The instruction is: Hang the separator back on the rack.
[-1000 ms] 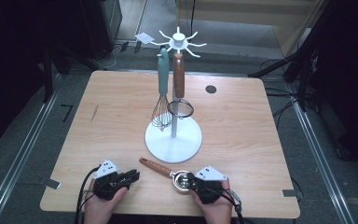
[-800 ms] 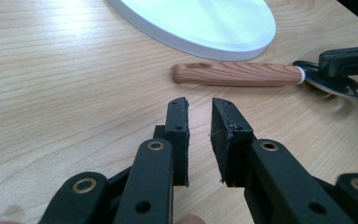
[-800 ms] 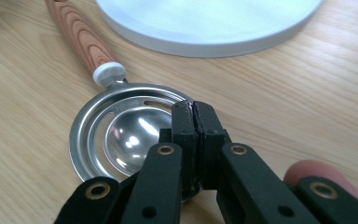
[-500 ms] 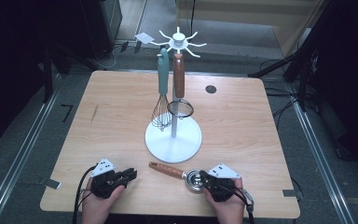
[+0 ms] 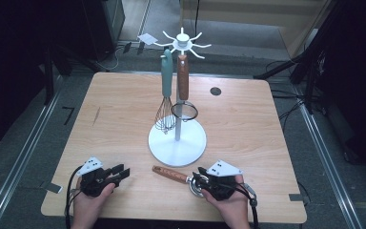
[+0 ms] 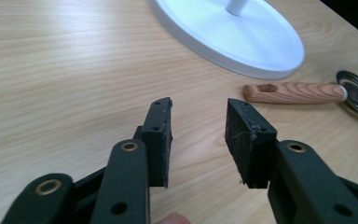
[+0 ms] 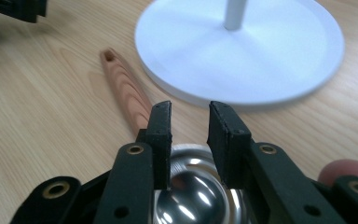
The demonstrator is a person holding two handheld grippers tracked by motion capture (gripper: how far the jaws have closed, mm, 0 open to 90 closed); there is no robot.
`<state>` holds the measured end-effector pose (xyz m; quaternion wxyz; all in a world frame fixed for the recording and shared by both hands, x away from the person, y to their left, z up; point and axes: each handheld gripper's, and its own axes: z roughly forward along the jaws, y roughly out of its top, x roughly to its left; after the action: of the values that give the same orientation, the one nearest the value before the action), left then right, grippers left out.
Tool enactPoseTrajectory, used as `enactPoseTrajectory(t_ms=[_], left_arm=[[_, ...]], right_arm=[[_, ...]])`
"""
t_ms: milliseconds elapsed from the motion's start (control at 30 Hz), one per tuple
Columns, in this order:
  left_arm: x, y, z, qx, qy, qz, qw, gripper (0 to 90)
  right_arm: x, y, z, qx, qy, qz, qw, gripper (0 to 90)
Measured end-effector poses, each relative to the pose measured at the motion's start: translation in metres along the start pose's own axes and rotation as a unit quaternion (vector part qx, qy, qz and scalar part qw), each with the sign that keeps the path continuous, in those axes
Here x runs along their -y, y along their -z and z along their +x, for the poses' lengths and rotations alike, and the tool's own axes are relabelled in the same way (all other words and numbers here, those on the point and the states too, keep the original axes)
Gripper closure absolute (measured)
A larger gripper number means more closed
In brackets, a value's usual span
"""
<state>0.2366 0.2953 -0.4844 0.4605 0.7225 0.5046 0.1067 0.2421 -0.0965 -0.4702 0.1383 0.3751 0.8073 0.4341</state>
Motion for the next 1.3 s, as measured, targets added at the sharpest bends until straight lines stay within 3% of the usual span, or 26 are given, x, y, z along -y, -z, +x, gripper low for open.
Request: enactPoseTrajectory(t_ms=[200,367,600,833,1133,1233,1300], left_arm=[[-0.001,0.011,0.027,-0.008,0.035,-0.011,0.9993,56.3],[-0.001,0.016,0.039,-0.001,0.064,-0.035,0.9973,53.9],[0.000,0.011,0.035,-0.004,0.051,-0.023,0.9984,53.1],[0.000,0.010,0.034,-0.005,0.050,-0.020,0.9985,53.3],[0.000,0.009,0.034,-0.006,0.048,-0.017,0.9987,53.7],[0.000,0.009,0.034,-0.006,0.049,-0.017,0.9987,53.6],[0.000,0.009,0.034,-0.005,0.050,-0.016,0.9986,53.5]], right_arm=[[-0.016,-0.019,0.009,-0.031,0.036,0.018,0.9987,61.1],[-0.016,-0.040,0.013,-0.054,0.045,0.050,0.9963,57.9],[-0.012,-0.053,0.020,-0.064,0.066,0.081,0.9925,59.9],[-0.007,-0.052,0.026,-0.080,0.082,0.083,0.9899,69.9],[-0.005,-0.053,0.037,-0.108,0.122,0.081,0.9833,70.0],[-0.005,-0.053,0.037,-0.109,0.115,0.081,0.9841,68.7],[-0.005,-0.052,0.035,-0.112,0.100,0.080,0.9854,63.3]])
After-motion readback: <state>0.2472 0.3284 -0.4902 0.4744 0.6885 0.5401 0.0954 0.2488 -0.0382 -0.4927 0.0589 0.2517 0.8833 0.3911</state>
